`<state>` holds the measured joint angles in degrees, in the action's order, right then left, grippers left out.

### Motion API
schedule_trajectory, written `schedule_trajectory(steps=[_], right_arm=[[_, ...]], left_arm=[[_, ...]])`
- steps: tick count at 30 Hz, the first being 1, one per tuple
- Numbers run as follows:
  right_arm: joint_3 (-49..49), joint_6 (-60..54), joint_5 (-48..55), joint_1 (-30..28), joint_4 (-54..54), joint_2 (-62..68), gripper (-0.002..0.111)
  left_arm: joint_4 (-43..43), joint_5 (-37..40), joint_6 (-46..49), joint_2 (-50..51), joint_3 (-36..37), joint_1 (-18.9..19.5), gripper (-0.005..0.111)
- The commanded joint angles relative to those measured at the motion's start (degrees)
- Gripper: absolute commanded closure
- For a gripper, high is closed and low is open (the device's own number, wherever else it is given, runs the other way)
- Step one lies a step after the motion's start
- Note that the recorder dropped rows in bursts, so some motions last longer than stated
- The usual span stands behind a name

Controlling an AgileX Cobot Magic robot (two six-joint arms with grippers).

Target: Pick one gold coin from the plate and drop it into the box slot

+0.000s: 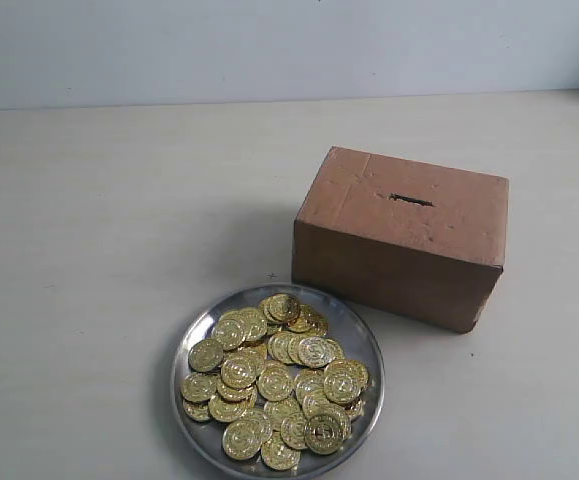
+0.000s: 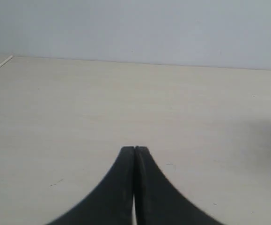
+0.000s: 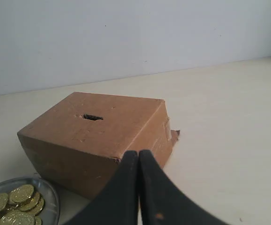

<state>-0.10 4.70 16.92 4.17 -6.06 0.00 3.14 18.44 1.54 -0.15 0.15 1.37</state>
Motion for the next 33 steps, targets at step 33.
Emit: schedule_trajectory(steps=[33], right_arm=[[0.10, 3.96, -24.98, 0.14, -15.79, 0.00, 0.108]], left_arm=[[0.60, -0.30, -0.21, 0.15, -0.15, -0.14, 0.107]])
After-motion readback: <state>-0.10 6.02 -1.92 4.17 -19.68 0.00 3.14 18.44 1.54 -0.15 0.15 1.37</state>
